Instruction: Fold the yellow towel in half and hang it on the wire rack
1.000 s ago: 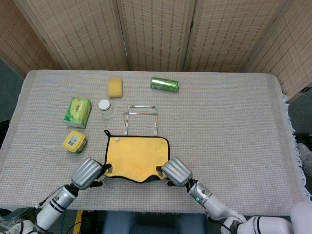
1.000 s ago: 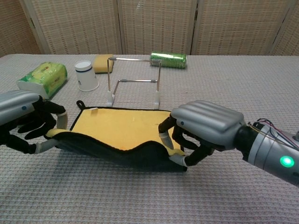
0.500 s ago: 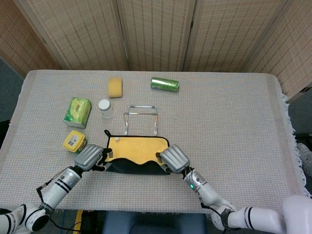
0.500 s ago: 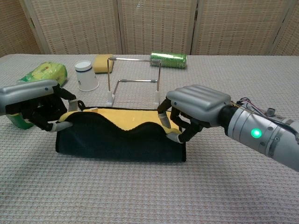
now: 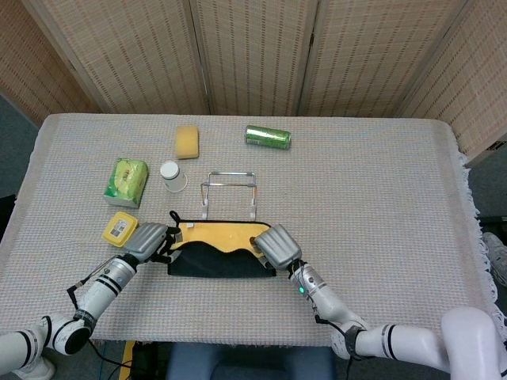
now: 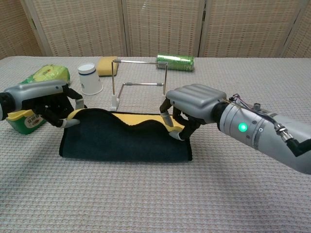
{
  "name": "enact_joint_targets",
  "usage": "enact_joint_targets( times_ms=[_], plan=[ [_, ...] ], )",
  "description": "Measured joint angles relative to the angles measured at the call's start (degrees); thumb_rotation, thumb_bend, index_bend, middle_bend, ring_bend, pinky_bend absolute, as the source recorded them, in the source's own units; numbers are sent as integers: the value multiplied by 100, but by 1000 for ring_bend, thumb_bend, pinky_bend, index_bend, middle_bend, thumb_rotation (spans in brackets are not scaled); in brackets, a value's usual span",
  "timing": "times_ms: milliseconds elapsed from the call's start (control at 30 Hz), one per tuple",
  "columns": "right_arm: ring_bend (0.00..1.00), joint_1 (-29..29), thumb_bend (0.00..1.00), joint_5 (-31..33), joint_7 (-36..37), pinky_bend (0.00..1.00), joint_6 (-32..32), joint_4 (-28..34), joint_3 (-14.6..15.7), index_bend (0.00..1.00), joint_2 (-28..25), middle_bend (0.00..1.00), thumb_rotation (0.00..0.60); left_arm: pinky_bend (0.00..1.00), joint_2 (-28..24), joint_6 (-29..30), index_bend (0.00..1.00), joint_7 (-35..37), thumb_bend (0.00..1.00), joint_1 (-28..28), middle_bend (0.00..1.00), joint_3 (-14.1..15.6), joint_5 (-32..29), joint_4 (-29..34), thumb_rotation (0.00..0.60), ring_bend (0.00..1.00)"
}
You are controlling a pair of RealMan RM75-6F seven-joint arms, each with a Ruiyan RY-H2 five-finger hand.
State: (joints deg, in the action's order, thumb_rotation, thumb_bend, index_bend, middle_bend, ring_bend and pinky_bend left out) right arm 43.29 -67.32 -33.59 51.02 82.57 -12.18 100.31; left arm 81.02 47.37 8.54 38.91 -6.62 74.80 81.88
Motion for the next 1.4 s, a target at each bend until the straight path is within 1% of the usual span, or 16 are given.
enact_joint_targets(
  times_ms=[300,467,500,600,733,867,967,1067,1400],
  plan=[
    [1000,247,482,335,-143,1000,1,-328,-72,690,180,872,600,989,149,-233,530,-59,442,133,884,-77,-300,-251,600,872],
    [1000,329,481,448,-183,1000,12,-441,-65,690,243,872,600,989,245,-329,508,-96,441,182,884,-106,-447,-422,600,872],
    [1000,350,481,481,-201,1000,19,-472,-64,690,258,872,600,989,268,-354,494,-108,441,194,884,-108,-479,-461,600,872],
    [1000,409,481,557,-241,1000,27,-544,-68,689,290,872,600,988,304,-364,410,-112,442,203,884,-113,-508,-511,600,871],
    [1000,487,482,629,-273,1000,33,-645,-80,690,350,872,600,988,331,-368,336,-114,440,204,884,-108,-523,-557,600,867],
    [1000,560,482,686,-295,1000,38,-772,-91,690,419,872,600,987,303,-389,233,-117,438,202,884,-96,-535,-530,600,861],
    [1000,614,481,727,-300,1000,46,-891,-111,690,473,872,600,987,254,-321,182,-110,438,168,883,-96,-525,-456,600,860],
    [1000,672,481,776,-297,1000,35,-1020,-129,690,527,872,600,987,185,-186,158,-98,438,107,883,-96,-491,-341,600,860],
    [1000,799,481,957,-258,1000,0,-1464,-176,689,697,871,600,987,-66,371,156,-100,438,-180,883,-5,-190,69,600,860]
  ],
)
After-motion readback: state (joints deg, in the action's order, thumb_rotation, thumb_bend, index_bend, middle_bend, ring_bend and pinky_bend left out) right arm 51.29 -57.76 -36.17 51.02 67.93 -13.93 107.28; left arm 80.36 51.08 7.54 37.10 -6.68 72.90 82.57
